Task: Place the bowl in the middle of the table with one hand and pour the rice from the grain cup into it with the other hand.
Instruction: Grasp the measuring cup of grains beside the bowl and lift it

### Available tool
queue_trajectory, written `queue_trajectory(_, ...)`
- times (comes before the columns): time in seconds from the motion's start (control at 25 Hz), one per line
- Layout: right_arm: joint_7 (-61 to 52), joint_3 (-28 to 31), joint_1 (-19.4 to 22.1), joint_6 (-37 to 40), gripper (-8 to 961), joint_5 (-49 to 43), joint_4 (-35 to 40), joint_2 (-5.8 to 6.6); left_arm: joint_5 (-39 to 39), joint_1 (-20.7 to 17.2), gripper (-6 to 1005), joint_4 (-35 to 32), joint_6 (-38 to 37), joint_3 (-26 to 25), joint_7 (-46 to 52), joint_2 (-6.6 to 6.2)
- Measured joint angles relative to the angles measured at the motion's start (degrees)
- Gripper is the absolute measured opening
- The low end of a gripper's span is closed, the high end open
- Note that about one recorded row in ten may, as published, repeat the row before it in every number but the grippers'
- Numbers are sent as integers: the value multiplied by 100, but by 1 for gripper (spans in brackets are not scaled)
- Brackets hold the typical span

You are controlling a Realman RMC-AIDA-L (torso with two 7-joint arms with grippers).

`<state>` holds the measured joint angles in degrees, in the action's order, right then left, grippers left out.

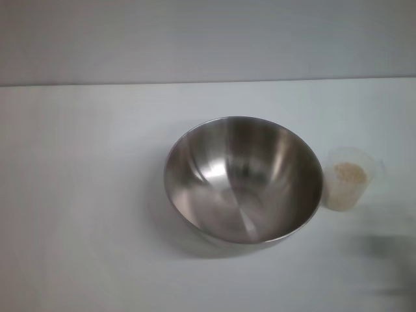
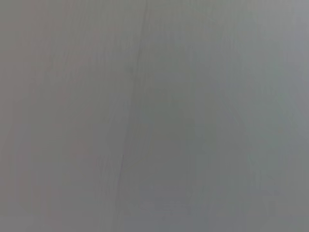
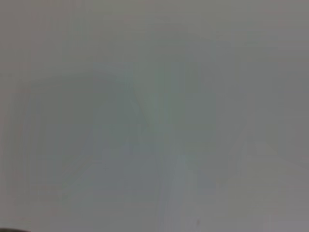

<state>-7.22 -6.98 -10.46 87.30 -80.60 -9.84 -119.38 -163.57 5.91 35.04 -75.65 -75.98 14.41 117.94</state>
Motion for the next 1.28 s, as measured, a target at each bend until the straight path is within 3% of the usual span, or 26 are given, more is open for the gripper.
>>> queue_trajectory(1.28,10,-205,-658,-1302,597,1,134,12,1,135,502,-15,-143,-4,-4,27)
